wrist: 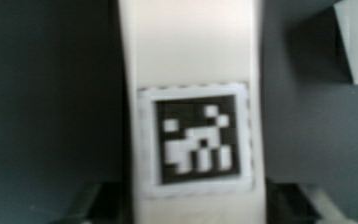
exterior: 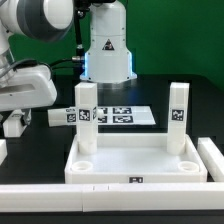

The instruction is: Assemble desk

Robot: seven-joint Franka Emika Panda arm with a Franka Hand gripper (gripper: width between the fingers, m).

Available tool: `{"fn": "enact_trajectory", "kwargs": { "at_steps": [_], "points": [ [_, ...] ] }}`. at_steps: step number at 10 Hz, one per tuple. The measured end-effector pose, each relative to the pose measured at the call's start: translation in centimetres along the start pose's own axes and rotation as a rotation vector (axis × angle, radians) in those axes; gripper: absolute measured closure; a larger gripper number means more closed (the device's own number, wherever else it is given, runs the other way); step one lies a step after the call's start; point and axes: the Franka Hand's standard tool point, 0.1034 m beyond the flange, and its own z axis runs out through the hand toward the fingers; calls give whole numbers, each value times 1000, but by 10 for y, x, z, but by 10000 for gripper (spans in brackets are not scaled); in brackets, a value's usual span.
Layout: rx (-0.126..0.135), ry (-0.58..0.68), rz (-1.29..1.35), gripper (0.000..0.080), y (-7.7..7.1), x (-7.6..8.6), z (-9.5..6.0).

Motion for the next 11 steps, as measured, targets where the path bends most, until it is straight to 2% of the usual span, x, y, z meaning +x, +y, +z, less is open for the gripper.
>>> {"fn": "enact_trajectory", "kwargs": {
  "at_steps": [1,2,3,4,6,7,8,10,11],
  "points": [
    [11,-14,-2,338,-2,0,0],
    [27,-48,-2,212,-4,0,-1],
    [52,-130,-4,212,-6,0,-5],
    [64,-216,-7,163,-8,3,-11],
    [74,-406,-2,152,-13,14,-28],
    [82,-486,13,152,-13,21,-30],
    [106,-579,39,151,-19,15,-27],
    [118,-698,32,151,-21,12,-23],
    [115,-701,29,151,-20,16,-20]
  ]
}}
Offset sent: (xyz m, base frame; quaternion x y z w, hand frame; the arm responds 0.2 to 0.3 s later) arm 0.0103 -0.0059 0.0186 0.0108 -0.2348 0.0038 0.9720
